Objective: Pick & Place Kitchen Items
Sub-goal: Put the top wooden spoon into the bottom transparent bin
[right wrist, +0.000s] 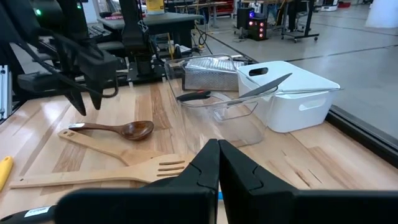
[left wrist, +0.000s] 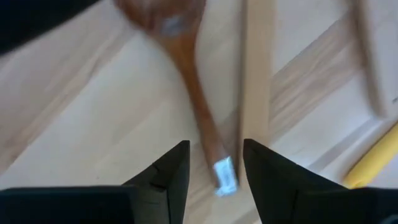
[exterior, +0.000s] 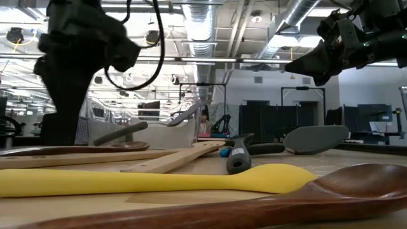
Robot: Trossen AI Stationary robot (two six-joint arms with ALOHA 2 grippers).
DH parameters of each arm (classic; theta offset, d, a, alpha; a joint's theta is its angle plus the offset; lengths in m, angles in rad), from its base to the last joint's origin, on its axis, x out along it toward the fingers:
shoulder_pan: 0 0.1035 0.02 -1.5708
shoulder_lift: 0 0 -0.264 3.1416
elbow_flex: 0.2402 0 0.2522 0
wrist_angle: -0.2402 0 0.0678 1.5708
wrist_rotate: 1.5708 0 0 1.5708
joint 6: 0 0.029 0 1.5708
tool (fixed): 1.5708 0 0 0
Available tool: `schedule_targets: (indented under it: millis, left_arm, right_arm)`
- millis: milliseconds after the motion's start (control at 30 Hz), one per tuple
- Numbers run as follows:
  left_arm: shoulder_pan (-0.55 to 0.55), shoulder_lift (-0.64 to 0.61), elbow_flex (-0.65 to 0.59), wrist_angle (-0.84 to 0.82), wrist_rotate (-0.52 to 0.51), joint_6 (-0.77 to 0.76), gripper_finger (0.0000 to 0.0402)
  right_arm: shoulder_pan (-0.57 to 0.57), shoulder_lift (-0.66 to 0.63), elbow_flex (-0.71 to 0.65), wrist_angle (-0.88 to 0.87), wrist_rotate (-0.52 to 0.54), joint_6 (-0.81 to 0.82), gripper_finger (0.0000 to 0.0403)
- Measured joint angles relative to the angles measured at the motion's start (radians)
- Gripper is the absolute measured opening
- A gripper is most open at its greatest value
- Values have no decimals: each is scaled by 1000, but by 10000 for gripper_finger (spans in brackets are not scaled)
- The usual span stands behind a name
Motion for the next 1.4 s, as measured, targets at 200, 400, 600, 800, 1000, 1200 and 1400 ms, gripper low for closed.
schedule_targets:
  millis: [200,400,600,800,1000,1200,1400]
  left_arm:
    - [0,-2,-30,54,-39,-1,135]
    - [0,-1,-98,106,-38,-46,135]
    - [0,-1,-143,244,0,-46,135]
    - [0,-5,-172,264,4,-74,135]
    - [1,-5,-174,264,21,-75,135]
    - [12,-37,-180,255,108,-74,135]
    - [26,-132,-180,260,86,-70,135]
  right_arm:
    - [0,0,0,0,0,10,0]
    - [0,0,0,0,0,11,0]
    - [0,0,0,0,0,11,0]
    - [0,0,0,0,0,11,0]
    - [0,0,0,0,0,11,0]
    - [0,0,0,0,0,11,0]
    - [0,0,0,0,0,11,0]
